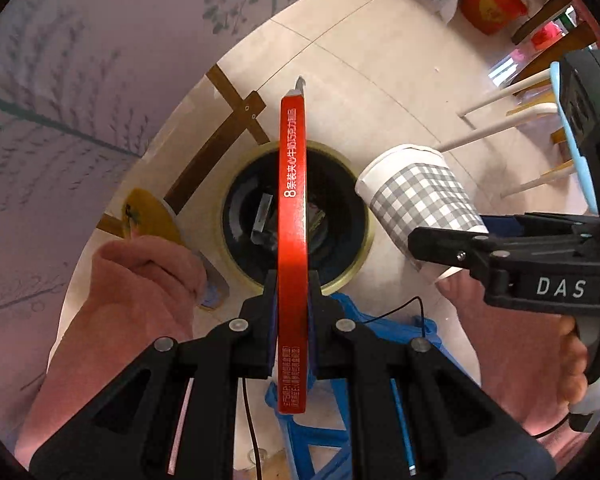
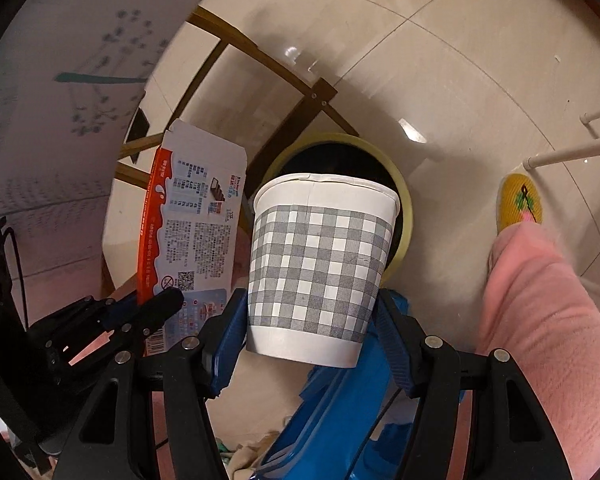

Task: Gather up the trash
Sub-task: 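Carry the Kinder box and checked cup down over the floor trash bin, then open both tools to drop the Kinder box and cup into the bin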

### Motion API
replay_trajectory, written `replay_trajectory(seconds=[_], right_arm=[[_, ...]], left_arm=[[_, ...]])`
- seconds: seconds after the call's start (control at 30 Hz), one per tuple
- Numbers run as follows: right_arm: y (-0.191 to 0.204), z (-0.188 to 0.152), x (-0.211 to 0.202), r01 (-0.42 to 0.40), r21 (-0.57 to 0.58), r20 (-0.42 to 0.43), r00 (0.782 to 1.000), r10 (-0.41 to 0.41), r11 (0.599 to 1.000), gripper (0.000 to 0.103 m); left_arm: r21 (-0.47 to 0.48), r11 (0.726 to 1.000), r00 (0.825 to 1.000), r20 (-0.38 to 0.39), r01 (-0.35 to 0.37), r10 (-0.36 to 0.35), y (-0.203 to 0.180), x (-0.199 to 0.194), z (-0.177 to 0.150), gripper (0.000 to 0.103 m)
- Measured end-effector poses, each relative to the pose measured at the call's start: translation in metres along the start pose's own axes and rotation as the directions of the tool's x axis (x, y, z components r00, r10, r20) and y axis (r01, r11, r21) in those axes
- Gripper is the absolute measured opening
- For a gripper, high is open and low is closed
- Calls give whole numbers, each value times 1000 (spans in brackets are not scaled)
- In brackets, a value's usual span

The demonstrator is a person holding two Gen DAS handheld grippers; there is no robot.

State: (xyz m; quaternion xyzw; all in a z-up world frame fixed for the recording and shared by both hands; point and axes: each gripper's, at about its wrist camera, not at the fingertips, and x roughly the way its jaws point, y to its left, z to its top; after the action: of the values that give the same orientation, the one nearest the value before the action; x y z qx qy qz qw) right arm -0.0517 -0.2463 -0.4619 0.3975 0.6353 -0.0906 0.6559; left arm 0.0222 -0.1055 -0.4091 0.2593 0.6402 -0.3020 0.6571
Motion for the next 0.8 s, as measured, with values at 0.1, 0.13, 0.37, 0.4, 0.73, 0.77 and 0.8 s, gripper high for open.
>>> replay_trajectory(seconds=[0.1, 0.13, 0.37, 0.4, 0.73, 0.77, 0.8], right_arm=[[-1, 8, 9, 8, -2, -8, 1000, -8, 1000, 62], [-1, 11, 12, 11, 0, -10, 1000, -11, 1000, 62], [-6, 28, 29, 11, -1, -23, 1000, -11, 1000, 62], [-6, 29, 31, 13, -4, -25, 1000, -13, 1000, 62], [-6, 36, 43, 10, -4, -33, 999, -10, 1000, 64], [-6, 37, 45, 9, -4, -32, 999, -10, 1000, 64], [-5, 38, 45, 9, -5, -32, 999, -9, 1000, 64]], left_arm=[[13, 999, 1000, 1, -31, 31, -6, 7, -1, 9], [20, 999, 999, 0, -46, 46, -6, 10, 0, 9], [32, 995, 995, 37, -92, 91, -10, 18, 11, 9], [29, 995, 994, 46, -96, 94, -10, 17, 12, 9], [17, 997, 995, 63, -77, 76, -4, 14, 14, 10], [17, 997, 995, 61, -75, 74, -4, 15, 14, 11], [18, 997, 996, 59, -73, 72, -4, 14, 13, 13]])
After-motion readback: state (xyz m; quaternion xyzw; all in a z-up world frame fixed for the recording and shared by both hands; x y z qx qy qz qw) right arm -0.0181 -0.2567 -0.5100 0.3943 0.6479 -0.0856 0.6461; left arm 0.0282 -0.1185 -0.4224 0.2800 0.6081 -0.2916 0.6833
